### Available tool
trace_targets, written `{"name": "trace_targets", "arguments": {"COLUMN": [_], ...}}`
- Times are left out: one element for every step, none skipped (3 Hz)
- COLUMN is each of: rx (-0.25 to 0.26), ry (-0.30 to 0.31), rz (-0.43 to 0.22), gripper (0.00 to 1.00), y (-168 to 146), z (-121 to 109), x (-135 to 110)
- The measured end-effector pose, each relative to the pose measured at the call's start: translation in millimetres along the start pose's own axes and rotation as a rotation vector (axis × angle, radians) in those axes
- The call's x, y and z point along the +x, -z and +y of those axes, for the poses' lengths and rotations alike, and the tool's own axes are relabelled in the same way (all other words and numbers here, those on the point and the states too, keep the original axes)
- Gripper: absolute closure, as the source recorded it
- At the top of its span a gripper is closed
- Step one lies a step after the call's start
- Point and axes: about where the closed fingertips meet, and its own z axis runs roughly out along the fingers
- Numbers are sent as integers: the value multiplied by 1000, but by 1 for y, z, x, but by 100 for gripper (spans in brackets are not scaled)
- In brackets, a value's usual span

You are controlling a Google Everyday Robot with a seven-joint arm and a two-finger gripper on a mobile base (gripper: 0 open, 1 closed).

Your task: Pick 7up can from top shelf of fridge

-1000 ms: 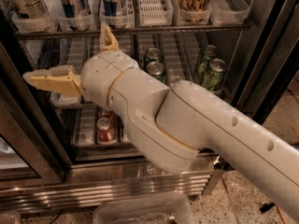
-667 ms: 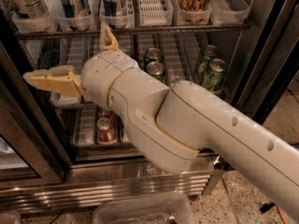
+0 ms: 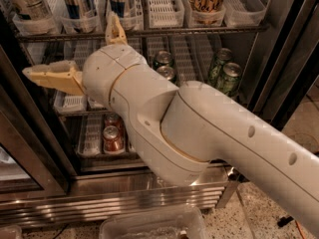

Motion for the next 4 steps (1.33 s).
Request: {"name": "trace_targets", "arguments": {"rx": [-1,-1,-1,-51], "ry": [59,127,127,38], "rz": [3,39,39,5], "gripper": [0,0,0,0], "y": [-20,-52,-52,-58], "z": [11,33,33,38], "x": [-9,-11,-11,-12]}}
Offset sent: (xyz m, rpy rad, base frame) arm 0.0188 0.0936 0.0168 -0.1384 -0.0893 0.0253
